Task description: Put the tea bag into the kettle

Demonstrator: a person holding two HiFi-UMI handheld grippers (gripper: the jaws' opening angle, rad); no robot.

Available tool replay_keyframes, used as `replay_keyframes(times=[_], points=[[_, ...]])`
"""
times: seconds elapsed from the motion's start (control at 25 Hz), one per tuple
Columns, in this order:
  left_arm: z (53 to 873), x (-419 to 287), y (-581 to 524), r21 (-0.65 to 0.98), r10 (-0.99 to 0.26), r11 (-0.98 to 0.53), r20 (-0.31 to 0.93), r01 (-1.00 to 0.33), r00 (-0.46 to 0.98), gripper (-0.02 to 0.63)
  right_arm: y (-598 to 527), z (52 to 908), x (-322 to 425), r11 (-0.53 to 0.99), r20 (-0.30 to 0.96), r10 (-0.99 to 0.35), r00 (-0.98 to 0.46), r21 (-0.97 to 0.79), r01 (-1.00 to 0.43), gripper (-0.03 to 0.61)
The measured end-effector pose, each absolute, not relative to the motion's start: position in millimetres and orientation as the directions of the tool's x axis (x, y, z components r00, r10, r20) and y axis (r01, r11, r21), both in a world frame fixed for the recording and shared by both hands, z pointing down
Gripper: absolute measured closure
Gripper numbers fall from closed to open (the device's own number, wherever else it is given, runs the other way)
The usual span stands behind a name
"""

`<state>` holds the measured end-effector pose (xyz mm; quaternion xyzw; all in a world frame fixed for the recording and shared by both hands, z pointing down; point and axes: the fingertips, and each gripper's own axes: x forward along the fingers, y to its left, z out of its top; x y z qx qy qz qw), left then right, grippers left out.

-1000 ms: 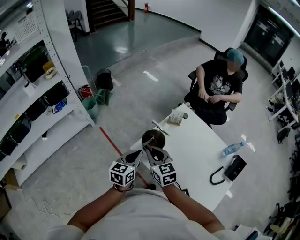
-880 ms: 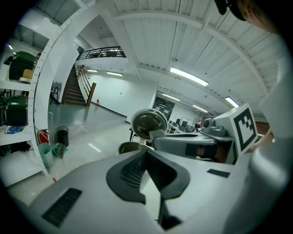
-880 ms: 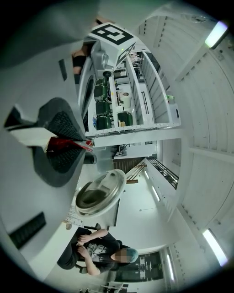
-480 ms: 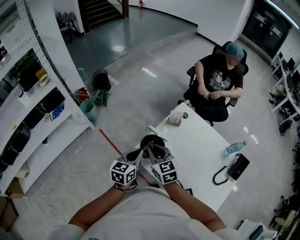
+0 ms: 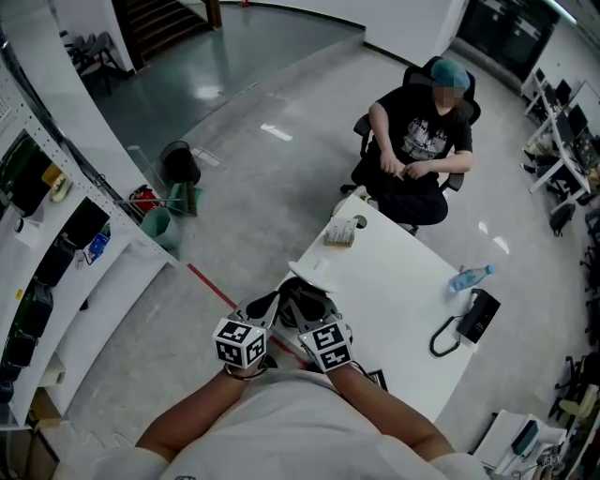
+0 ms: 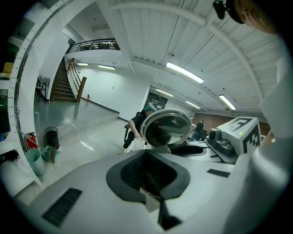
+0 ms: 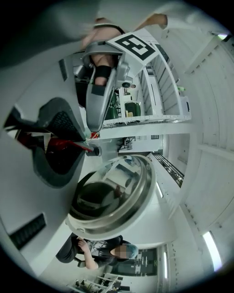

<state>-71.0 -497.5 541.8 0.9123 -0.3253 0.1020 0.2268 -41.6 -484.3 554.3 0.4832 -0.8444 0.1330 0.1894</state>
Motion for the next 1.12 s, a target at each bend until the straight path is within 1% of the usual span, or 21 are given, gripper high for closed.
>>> replay_keyframes(times=[0.2, 0.72, 1.12], points=[[542.0, -73.0, -505.7, 0.350, -0.552, -0.683, 0.329, -0.641, 0.767, 0.604, -484.4, 555.0, -43.3, 0.491, 0.453, -0.767, -0.455, -0.043, -0.870, 0.522], [543.9, -72.4, -503.1, 0.362, -0.563, -0.666, 0.329, -0.652, 0.758, 0.604, -479.4, 550.5, -47.2, 0.517, 0.415, -0.763, -0.496, -0.070, -0.853, 0.427], [536.2, -71.6, -493.6, 0.337, -0.583, -0.666, 0.321, -0.666, 0.746, 0.604, -471.6, 541.8, -42.2, 0.521, 0.396, -0.770, -0.500, -0.063, -0.851, 0.423]])
